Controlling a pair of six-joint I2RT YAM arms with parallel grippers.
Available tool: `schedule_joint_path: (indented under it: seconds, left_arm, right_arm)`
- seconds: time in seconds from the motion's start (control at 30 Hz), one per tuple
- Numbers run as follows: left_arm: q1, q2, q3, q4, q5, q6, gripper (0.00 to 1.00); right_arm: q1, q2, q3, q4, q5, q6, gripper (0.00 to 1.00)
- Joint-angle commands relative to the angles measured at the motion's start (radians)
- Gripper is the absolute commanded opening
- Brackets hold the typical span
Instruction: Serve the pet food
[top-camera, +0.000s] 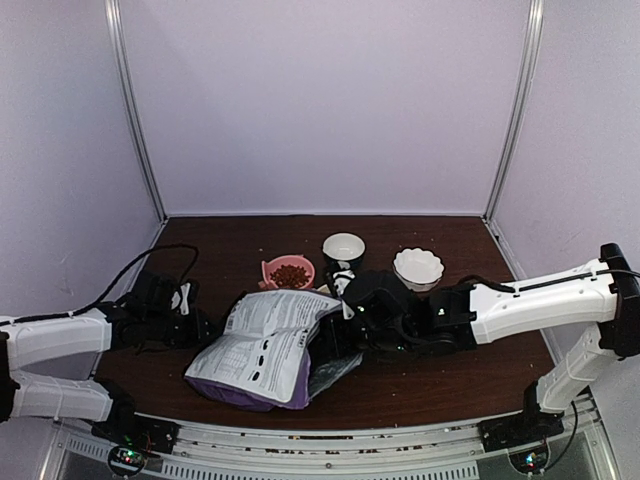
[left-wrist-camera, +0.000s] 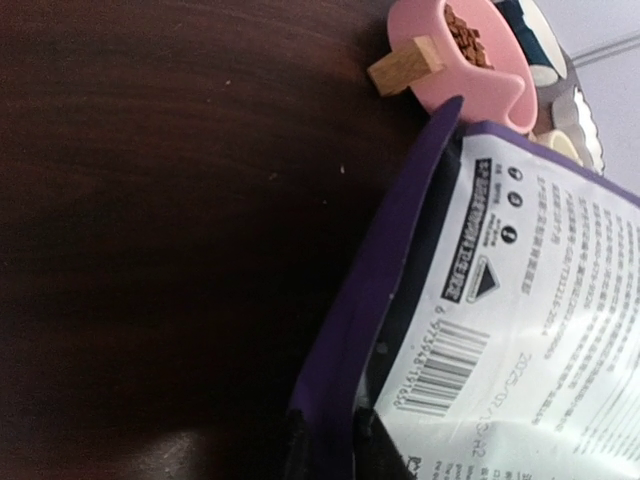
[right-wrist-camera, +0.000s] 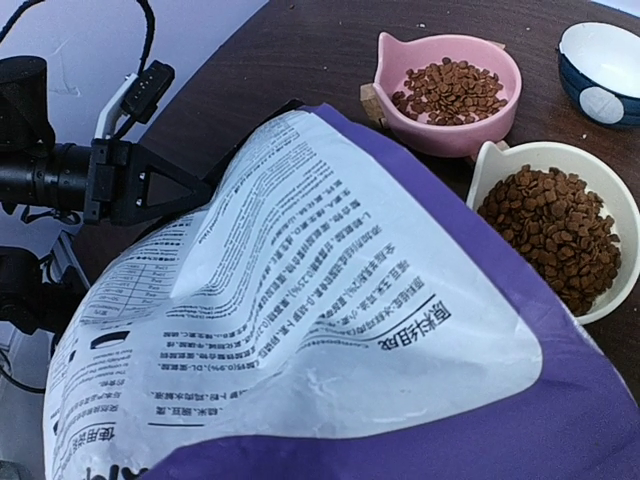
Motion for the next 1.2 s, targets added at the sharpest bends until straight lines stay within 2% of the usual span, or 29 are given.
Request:
schedule_joint_path:
  seconds: [0.0, 0.07, 0.27, 0.53, 0.67, 0.83, 0.97, 1.17]
  left_arm:
    - [0.003, 0.045, -0.020, 0.016, 0.037, 0.015, 0.07]
    - [0.002, 0.045, -0.017, 0.014, 0.038, 0.017, 0.00]
    - [0.002, 0.040, -0.018, 0.009, 0.044, 0.024, 0.00]
    - [0.003, 0.037, -0.019, 0.009, 0.054, 0.025, 0.00]
    - [0.002, 0.036, -0.012, 0.006, 0.053, 0.025, 0.00]
    - [0.002, 0.034, 0.001, -0.004, 0.052, 0.027, 0.00]
    - [0.003, 0.019, 0.006, -0.030, 0.032, 0.032, 0.00]
    - [0.002, -0.022, 0.010, -0.069, 0.003, 0.033, 0.00]
  right_arm:
    - [0.001, 0.015, 0.048, 0.004, 0.125, -0.020, 0.00]
    - [0.001, 0.047, 0.082, -0.046, 0.151, -0.009, 0.00]
    - [0.000, 0.172, 0.127, -0.071, 0.076, -0.020, 0.00]
    - [0.017, 0.300, 0.207, -0.098, -0.199, -0.081, 0.00]
    - [0.019, 0.320, 0.239, -0.082, -0.415, -0.134, 0.00]
    - [0.019, 0.310, 0.260, -0.064, -0.595, -0.150, 0.00]
    - [0.005, 0.257, 0.231, -0.013, -0.630, -0.099, 0.00]
    - [-0.039, 0.142, 0.103, 0.193, -0.622, 0.077, 0.00]
